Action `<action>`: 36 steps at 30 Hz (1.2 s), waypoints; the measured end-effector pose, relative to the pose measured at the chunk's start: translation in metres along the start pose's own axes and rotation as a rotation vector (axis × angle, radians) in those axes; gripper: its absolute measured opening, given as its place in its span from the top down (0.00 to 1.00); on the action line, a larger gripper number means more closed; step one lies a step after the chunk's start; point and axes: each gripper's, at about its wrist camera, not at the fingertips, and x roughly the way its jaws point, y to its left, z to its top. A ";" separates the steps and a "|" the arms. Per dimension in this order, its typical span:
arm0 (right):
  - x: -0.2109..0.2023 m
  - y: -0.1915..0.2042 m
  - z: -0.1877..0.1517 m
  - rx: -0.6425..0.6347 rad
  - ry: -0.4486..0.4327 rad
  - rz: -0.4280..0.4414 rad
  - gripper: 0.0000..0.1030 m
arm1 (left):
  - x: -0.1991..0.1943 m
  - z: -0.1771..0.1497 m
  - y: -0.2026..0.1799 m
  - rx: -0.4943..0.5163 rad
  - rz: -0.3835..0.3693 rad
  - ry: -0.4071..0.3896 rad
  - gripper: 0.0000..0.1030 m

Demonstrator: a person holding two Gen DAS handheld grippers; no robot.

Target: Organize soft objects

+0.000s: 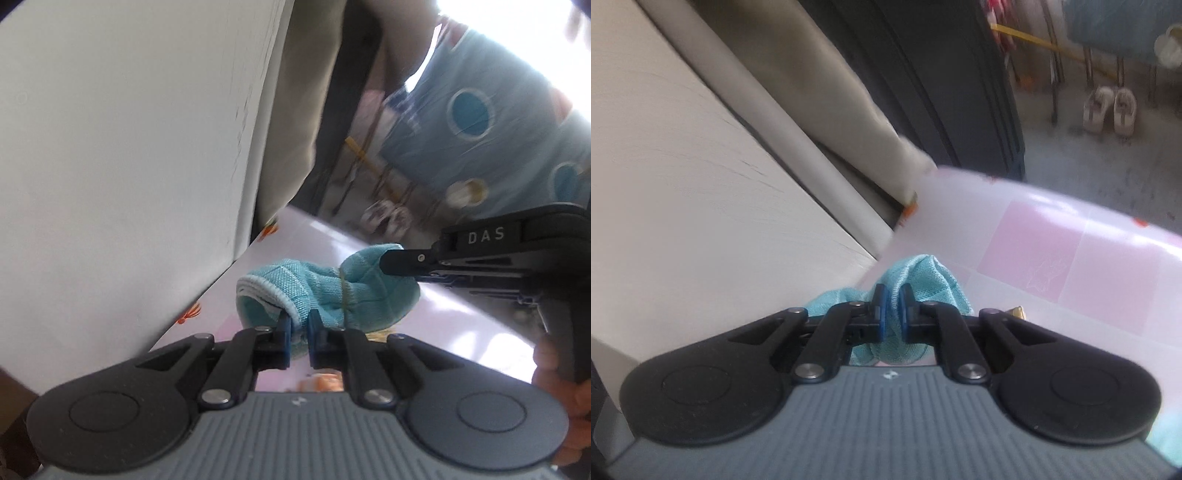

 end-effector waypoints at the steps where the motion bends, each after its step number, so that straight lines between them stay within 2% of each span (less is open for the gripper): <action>1: -0.018 0.004 -0.002 0.005 -0.024 0.006 0.94 | -0.014 0.000 -0.001 0.002 -0.018 -0.014 0.91; 6: -0.104 0.013 -0.033 0.048 -0.119 0.030 0.94 | -0.075 -0.010 -0.017 0.062 -0.098 -0.058 0.91; 10: -0.177 0.001 -0.083 0.102 -0.192 0.021 0.94 | -0.112 -0.033 -0.040 0.132 -0.161 -0.067 0.91; 13: -0.231 -0.016 -0.125 0.173 -0.229 -0.012 0.94 | -0.134 -0.056 -0.064 0.185 -0.242 -0.050 0.91; 23: -0.410 -0.079 -0.256 0.358 -0.426 -0.191 0.94 | -0.168 -0.130 -0.201 0.454 -0.518 0.041 0.91; 28: -0.465 -0.116 -0.306 0.446 -0.506 -0.271 0.94 | -0.177 -0.162 -0.266 0.572 -0.601 0.020 0.91; 32: -0.479 -0.144 -0.340 0.512 -0.553 -0.308 0.94 | -0.171 -0.179 -0.306 0.638 -0.609 0.048 0.91; 36: -0.472 -0.165 -0.364 0.545 -0.542 -0.290 0.93 | -0.173 -0.184 -0.313 0.660 -0.620 0.055 0.90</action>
